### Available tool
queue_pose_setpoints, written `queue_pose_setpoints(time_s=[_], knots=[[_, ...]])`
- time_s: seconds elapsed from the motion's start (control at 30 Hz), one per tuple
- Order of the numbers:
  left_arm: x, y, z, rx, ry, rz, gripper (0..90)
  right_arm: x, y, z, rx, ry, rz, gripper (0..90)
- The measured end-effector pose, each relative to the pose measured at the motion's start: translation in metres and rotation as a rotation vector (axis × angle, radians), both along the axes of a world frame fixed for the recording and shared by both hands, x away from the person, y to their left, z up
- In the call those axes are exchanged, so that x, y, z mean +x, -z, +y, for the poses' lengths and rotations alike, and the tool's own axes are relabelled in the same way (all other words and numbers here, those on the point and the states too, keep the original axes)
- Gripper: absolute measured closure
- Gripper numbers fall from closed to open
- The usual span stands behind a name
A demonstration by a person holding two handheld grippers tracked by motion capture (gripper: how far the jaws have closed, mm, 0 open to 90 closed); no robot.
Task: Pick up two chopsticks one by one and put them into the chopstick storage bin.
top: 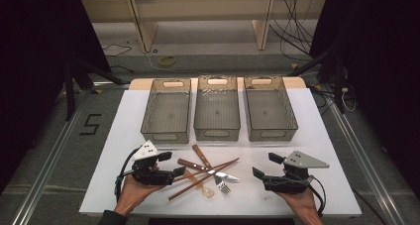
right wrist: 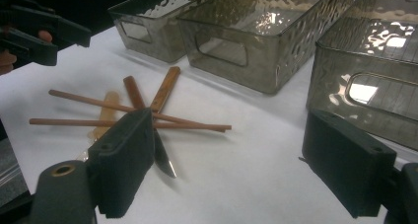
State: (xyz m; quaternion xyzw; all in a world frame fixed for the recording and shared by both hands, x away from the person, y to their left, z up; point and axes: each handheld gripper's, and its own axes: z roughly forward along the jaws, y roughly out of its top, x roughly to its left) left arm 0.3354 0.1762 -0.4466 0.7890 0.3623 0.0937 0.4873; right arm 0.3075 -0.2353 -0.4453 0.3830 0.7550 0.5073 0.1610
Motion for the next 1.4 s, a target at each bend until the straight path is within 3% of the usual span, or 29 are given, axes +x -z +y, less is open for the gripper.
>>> queue_pose_setpoints(time_s=[0.27,0.33,0.57,0.87,1.0,1.1,1.4], knots=[[0.006,-0.003,-0.011,0.07,0.052,0.06,25.5,0.001,0.0,0.0,0.004,-0.005,0.0,20.8],[0.008,-0.005,-0.014,0.112,0.054,0.073,26.4,0.001,0.001,0.0,0.005,-0.006,0.003,20.9],[0.015,-0.009,-0.025,0.189,0.093,0.144,28.2,0.002,0.003,-0.001,0.002,-0.01,0.013,20.9],[0.021,-0.009,-0.044,0.283,0.156,0.202,35.8,0.003,0.001,-0.001,0.003,-0.01,0.016,21.1],[0.021,-0.007,-0.05,0.315,0.168,0.21,40.3,0.001,0.0,0.001,-0.003,-0.013,0.01,21.3],[0.023,-0.004,-0.057,0.373,0.171,0.202,44.7,0.001,0.0,0.001,-0.007,-0.015,0.016,21.3],[0.027,0.003,-0.068,0.436,0.216,0.193,58.9,0.002,0.001,0.001,-0.01,-0.022,0.023,21.7]])
